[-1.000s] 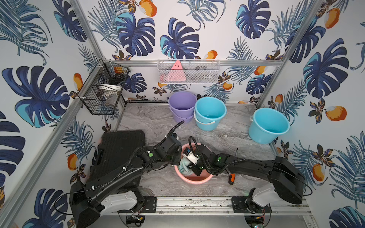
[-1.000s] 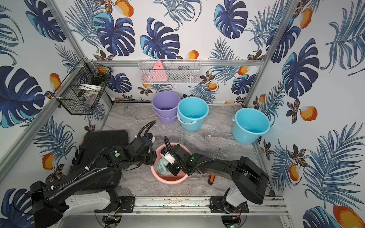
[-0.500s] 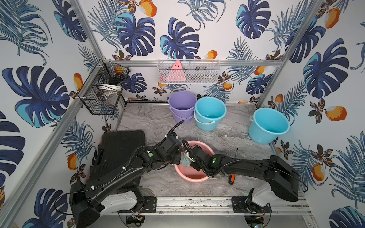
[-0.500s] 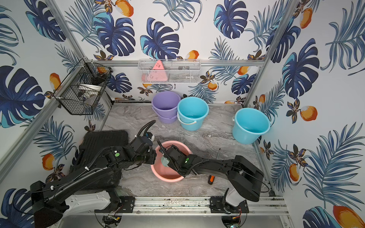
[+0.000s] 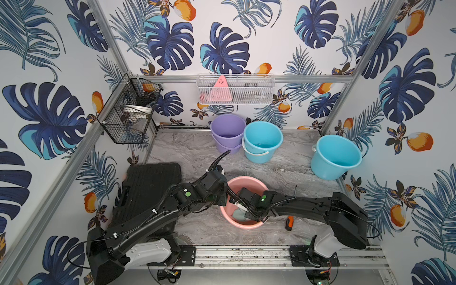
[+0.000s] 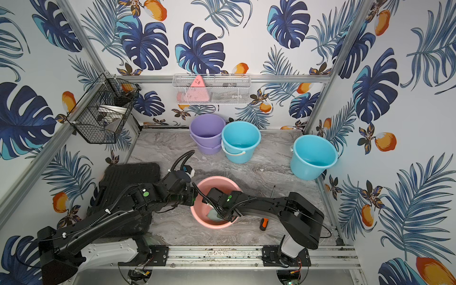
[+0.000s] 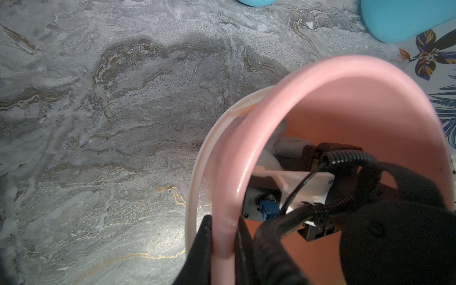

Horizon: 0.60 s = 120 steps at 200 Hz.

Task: Wipe the inside of the bucket with a cloth
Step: Wipe the dirt from the bucket.

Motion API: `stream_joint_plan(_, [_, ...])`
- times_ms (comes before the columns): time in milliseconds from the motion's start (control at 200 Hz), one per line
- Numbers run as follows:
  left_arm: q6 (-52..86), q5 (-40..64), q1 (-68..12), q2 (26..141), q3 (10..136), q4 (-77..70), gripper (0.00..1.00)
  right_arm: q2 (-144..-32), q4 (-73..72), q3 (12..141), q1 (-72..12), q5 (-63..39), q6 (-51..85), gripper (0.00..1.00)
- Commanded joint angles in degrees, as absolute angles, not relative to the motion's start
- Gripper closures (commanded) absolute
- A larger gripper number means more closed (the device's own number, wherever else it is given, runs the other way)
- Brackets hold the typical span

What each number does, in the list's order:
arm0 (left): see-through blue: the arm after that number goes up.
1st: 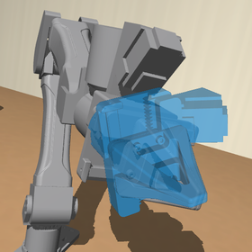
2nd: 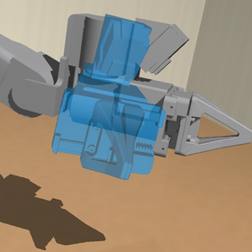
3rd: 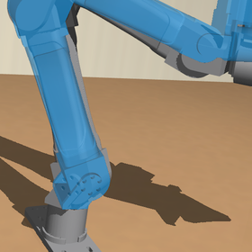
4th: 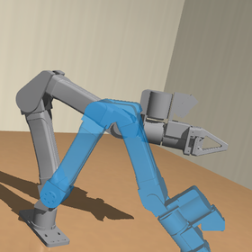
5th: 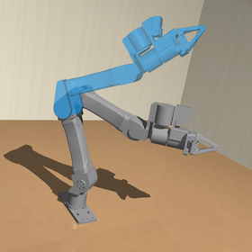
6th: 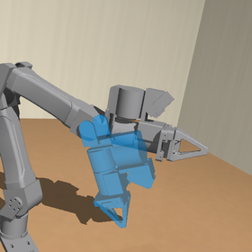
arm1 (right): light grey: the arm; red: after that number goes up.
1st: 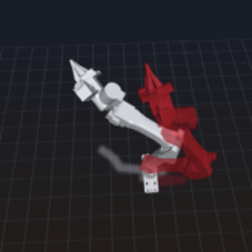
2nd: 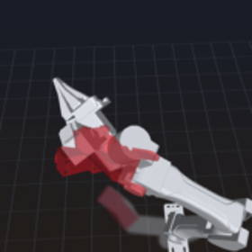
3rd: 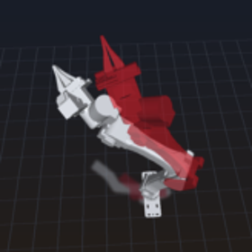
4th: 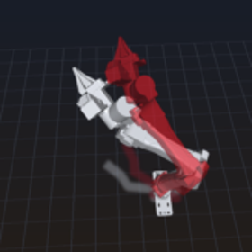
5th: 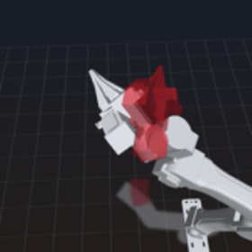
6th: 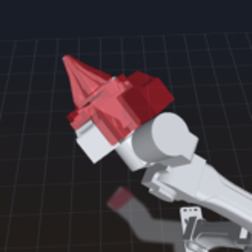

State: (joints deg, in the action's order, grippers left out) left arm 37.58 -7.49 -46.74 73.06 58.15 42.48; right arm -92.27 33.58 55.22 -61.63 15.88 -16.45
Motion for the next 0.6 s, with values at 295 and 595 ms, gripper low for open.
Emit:
stream_joint_plan(295, [37.46,-9.49,-46.71,73.35,58.41,42.01,1.00,-80.58,26.31,50.90,-59.49,-4.65,-8.10,1.00])
stream_joint_plan(595, [37.44,-8.96,-46.80,73.52,58.11,41.81,1.00,-75.41,20.58,53.33,-59.59,9.88,-8.31,1.00])
